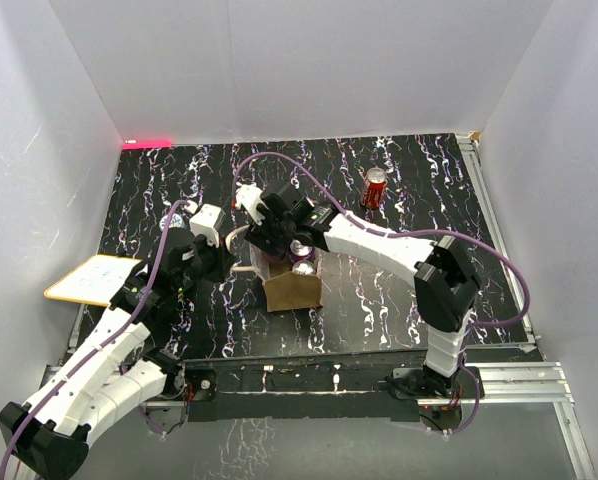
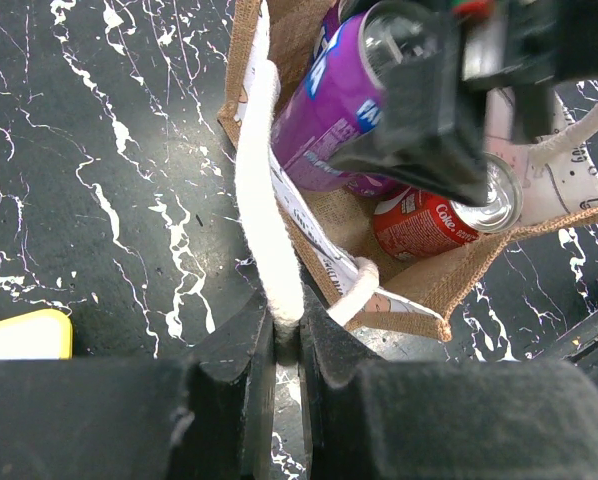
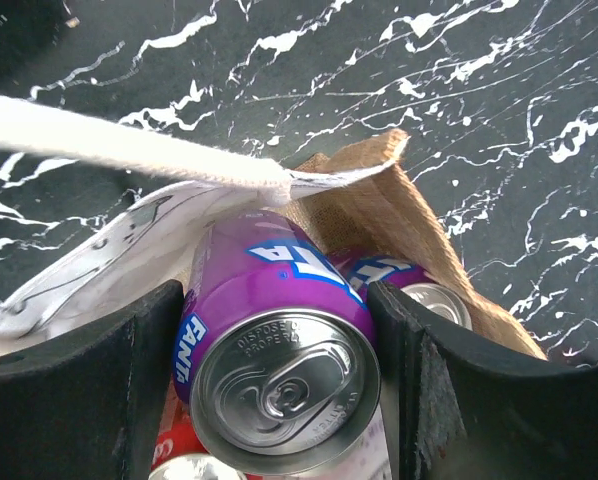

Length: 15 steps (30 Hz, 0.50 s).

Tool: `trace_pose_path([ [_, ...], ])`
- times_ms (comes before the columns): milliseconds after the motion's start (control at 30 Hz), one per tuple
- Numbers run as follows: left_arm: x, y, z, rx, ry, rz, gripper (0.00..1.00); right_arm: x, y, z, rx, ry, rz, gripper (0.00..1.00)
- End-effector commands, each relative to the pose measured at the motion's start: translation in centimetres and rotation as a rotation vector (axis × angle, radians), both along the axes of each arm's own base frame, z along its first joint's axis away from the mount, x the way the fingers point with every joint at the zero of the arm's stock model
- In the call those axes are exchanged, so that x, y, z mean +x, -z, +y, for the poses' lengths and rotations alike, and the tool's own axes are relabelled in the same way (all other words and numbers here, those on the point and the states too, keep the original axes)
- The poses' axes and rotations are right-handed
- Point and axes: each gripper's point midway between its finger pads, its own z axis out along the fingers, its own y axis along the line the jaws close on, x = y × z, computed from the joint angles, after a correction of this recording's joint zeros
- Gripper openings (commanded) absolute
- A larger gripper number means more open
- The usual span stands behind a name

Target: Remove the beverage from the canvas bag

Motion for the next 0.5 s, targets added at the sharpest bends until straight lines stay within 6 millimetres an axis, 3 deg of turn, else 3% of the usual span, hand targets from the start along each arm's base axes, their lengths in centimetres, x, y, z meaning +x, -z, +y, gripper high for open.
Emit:
trace_pose_path([
  [0,0.3,-0.3,0.4,-0.001,-0.015,-0.018,0.0,0.2,-9.7,0.1,0.225,0.068,-0.117,0.08],
  [267,0.3,-0.2,0.3,-0.001,-0.012,-0.014,0.0,-1.1,-12.7,-2.4,0.364,0.265,-0.049,0.08],
  [467,0.3,0.0,0.4,0.002,-0.015,-0.01,0.0,-2.2,-13.5,-3.6,0.522,0.431,0.06,0.08],
])
